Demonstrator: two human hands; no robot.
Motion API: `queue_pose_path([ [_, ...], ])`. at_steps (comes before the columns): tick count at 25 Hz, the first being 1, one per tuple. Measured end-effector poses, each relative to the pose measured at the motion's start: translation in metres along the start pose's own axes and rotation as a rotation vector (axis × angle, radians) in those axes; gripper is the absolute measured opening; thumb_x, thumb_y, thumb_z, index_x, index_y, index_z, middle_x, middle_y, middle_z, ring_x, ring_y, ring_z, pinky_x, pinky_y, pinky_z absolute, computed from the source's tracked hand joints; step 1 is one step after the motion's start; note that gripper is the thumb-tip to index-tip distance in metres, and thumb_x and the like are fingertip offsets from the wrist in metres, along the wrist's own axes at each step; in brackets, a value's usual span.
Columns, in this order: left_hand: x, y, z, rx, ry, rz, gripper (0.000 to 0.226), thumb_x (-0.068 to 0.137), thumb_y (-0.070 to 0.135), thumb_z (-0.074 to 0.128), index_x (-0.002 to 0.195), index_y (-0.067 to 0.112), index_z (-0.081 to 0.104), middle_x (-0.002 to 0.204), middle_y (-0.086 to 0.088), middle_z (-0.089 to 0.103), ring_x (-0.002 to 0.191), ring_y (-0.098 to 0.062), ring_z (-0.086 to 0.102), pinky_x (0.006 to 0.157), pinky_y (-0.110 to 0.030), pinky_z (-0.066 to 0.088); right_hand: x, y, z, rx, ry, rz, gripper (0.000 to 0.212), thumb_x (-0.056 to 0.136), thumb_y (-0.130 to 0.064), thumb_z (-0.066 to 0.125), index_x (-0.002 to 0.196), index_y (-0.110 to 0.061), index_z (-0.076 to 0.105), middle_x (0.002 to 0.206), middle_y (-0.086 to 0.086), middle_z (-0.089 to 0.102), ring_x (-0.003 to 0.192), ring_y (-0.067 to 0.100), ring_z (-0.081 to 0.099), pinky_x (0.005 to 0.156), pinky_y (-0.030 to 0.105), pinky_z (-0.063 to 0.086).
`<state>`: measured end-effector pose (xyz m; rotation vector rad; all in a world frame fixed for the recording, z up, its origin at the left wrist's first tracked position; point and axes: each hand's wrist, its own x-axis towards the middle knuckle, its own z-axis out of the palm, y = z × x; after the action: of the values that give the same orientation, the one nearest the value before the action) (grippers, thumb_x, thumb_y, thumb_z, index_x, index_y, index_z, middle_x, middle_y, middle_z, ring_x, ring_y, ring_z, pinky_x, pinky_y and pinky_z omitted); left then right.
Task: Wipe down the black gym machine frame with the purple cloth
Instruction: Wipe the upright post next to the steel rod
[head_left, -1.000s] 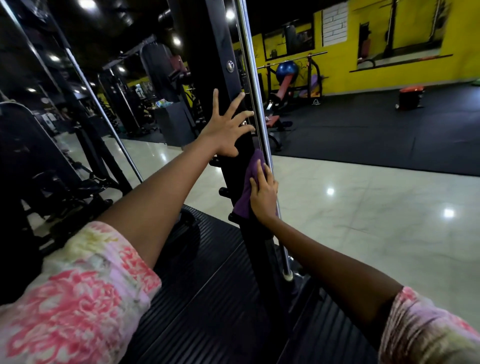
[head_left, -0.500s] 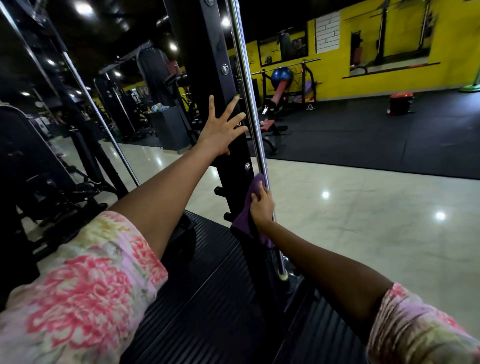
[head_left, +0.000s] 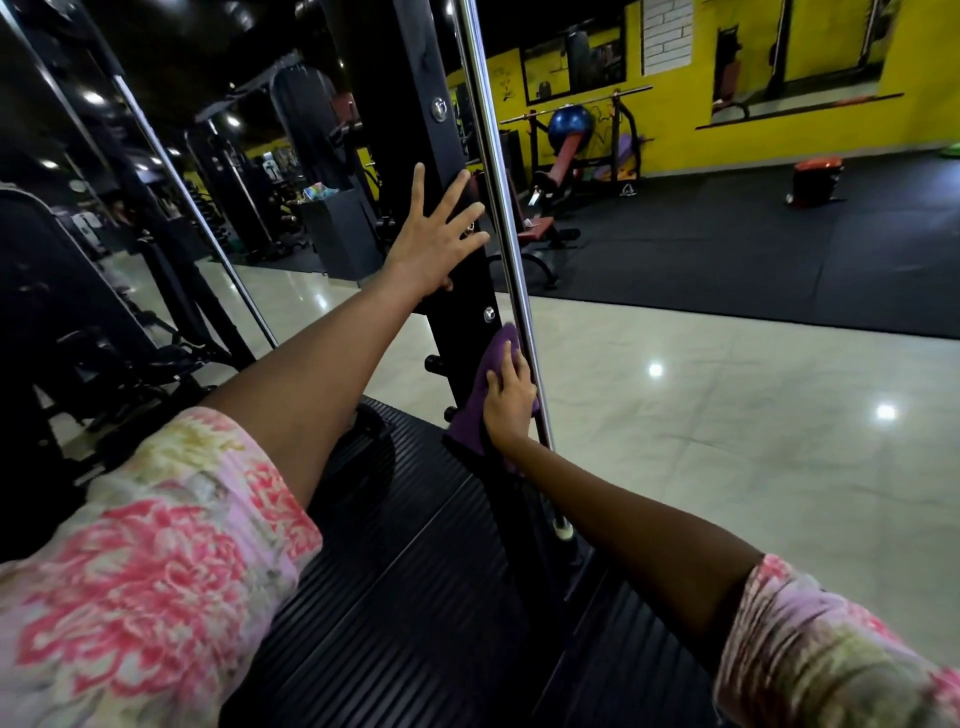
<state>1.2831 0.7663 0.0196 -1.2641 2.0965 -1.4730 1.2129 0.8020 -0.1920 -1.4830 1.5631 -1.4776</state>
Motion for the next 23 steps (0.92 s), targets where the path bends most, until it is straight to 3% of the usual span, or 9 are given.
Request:
queue_pose_path([
  [3,0.002,0.001,0.0,0.05,-0.003,0.005,0.083,0.082,0.051,0.064,0.15,0.027,0.022,0.159,-0.008,0.009,0.145,-0.039,-0.009,0.106,-0.069,-0.002,0.006,0.003,-0.006,0.012,-0.032,0.117,0.048,0.101,-0.019,0.039,0.148,-0.019,0.029,0.151,0.009,0.03,0.131,0.036,0.035,0.106,0.042,0.033],
  [8,0.001,0.003,0.003,0.161,0.028,0.023,0.082,0.086,0.055,0.058,0.151,0.024,0.017,0.159,-0.009,0.011,0.147,-0.032,-0.001,0.109,-0.065,0.0,0.011,-0.027,-0.006,0.027,-0.012,-0.068,0.05,0.101,-0.017,0.039,0.149,-0.015,0.026,0.147,0.015,0.032,0.125,0.035,0.039,0.104,0.04,0.034],
  [13,-0.013,0.036,0.008,-0.013,-0.093,0.012,0.085,0.087,0.054,0.055,0.152,0.024,0.011,0.161,-0.006,-0.004,0.143,-0.04,-0.018,0.109,-0.065,-0.006,0.011,0.022,-0.015,-0.071,-0.174,0.184,0.05,0.098,-0.014,0.042,0.147,-0.013,0.032,0.144,0.019,0.036,0.124,0.038,0.044,0.1,0.037,0.038],
  [16,-0.013,0.046,0.008,-0.066,-0.127,-0.011,0.081,0.086,0.051,0.056,0.152,0.03,0.013,0.16,-0.005,-0.009,0.139,-0.046,-0.024,0.106,-0.069,-0.007,0.005,0.014,-0.019,-0.013,-0.12,0.103,0.047,0.097,-0.01,0.045,0.144,-0.011,0.039,0.142,0.016,0.042,0.124,0.034,0.045,0.101,0.036,0.037],
  [19,-0.01,0.047,0.012,-0.077,-0.119,0.001,0.081,0.084,0.058,0.055,0.151,0.033,0.017,0.16,-0.005,-0.008,0.139,-0.047,-0.023,0.105,-0.07,-0.005,-0.003,0.0,-0.013,0.024,-0.099,0.03,0.049,0.099,-0.011,0.043,0.147,-0.014,0.033,0.148,0.014,0.034,0.129,0.033,0.038,0.106,0.036,0.031],
  [23,-0.009,0.054,0.02,-0.057,-0.087,-0.031,0.083,0.081,0.077,0.039,0.149,0.034,0.023,0.161,-0.005,-0.003,0.139,-0.048,-0.02,0.106,-0.07,-0.001,-0.007,0.019,-0.003,-0.064,-0.145,0.121,0.052,0.1,-0.014,0.039,0.15,-0.02,0.025,0.155,0.01,0.022,0.132,0.038,0.033,0.109,0.039,0.028],
])
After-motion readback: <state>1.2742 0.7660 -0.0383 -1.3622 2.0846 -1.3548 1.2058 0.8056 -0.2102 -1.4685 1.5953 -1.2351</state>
